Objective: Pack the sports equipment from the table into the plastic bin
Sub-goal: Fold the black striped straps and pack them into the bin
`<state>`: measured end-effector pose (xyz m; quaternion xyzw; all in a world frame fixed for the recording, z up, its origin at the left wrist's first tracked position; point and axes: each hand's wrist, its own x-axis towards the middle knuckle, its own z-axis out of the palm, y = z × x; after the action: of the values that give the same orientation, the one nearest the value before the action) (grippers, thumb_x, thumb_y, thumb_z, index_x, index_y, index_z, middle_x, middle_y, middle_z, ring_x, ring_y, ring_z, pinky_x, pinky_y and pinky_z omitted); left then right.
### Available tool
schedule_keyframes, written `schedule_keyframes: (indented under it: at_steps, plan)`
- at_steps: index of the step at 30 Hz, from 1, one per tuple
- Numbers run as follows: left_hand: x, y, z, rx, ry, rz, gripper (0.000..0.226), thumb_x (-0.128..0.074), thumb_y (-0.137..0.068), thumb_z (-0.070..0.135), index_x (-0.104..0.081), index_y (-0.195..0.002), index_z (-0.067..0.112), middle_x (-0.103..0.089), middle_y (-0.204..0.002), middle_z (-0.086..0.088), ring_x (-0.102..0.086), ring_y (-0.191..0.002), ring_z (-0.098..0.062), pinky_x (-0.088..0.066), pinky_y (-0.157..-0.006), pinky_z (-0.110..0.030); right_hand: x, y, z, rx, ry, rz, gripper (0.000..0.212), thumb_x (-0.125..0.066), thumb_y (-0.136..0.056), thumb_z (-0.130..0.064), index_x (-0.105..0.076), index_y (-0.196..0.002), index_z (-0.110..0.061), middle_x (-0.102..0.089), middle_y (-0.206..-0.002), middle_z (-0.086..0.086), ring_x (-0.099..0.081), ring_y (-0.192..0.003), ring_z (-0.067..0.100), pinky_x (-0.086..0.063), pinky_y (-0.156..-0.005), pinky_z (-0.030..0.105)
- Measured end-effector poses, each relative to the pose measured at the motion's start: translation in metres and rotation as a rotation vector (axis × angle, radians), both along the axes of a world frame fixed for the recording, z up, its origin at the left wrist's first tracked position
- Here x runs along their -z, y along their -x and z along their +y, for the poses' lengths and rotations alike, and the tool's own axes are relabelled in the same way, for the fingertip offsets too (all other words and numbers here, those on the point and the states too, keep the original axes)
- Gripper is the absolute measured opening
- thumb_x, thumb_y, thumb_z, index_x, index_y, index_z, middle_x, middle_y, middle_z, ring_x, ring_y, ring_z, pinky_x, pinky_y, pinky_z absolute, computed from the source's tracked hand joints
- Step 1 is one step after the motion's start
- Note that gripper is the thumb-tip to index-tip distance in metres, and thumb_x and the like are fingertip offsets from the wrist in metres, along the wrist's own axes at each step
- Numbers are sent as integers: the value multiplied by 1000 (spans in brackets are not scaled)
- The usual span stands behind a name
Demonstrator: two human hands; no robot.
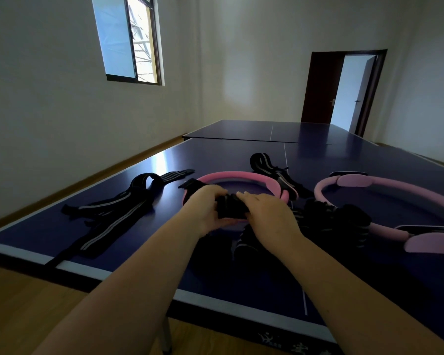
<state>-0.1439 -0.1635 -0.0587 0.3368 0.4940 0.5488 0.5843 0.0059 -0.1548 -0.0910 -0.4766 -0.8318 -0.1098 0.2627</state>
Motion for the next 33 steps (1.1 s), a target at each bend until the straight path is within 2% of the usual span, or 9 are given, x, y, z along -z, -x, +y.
schedule_keyframes:
  at_steps: [3,6,8,10,12,16,25,29,33]
  plan:
    - [2,14,14,-180,-153,454,21,-51,-84,14,-67,-97,10,-75,-83,-12,-68,-78,-29,-51,-66,-35,-12,-5,-3,44,257,334,23,-53,-97,-19,-65,-117,-14,-67,-94,1,-47,-73,14,-38,-69,30]
    - [3,30,19,-246,-197,569,20,-49,-80,20,-64,-92,15,-73,-67,-2,-65,-72,-26,-50,-72,-39,-9,-7,4,25,535,688,12,-63,-91,-14,-69,-93,-4,-62,-75,-1,-47,-60,4,-45,-63,11]
    - [8,34,23,-218,-131,504,11,-54,-85,11,-64,-86,7,-69,-57,-3,-57,-60,-24,-46,-64,-33,1,-1,12,-13,658,774,7,-70,-85,-12,-72,-91,-11,-73,-84,5,-67,-73,13,-58,-82,36]
    - [15,34,23,-194,-86,451,10,-55,-89,5,-63,-83,5,-65,-57,-5,-52,-53,-19,-44,-56,-27,7,8,22,-11,718,756,25,-72,-84,-14,-69,-108,-14,-73,-101,1,-69,-92,19,-56,-89,44]
    - [21,36,21,-179,-66,422,10,-55,-91,6,-62,-84,6,-64,-65,-8,-52,-55,-19,-44,-55,-26,10,16,30,57,697,605,38,-71,-86,-19,-60,-122,-18,-65,-113,-2,-62,-104,18,-50,-94,36]
    - [32,42,16,-130,-86,386,9,-57,-92,7,-62,-84,5,-65,-72,-11,-54,-59,-20,-47,-58,-27,13,22,37,146,563,311,26,-61,-87,-25,-71,-111,-29,-70,-115,-2,-59,-112,26,-49,-98,43]
    - [14,56,66,-147,-141,350,17,-51,-94,5,-64,-105,4,-61,-81,-10,-53,-66,-19,-47,-61,-29,-30,51,68,91,488,481,28,-52,-87,-10,-74,-101,-21,-73,-106,4,-64,-98,26,-51,-88,37]
    - [15,45,98,-152,-24,293,10,-50,-94,6,-56,-85,4,-45,-54,-3,-42,-41,-15,-34,-48,-27,-18,72,110,137,569,374,28,-54,-92,-9,-67,-116,-13,-68,-119,10,-62,-108,29,-50,-94,38]
    - [23,49,123,-192,64,204,19,-45,-92,1,-45,-75,9,-33,-64,-7,-31,-51,-18,-28,-48,-27,-12,76,150,164,697,185,42,-55,-95,-11,-52,-136,-10,-60,-132,15,-58,-117,32,-47,-99,40]
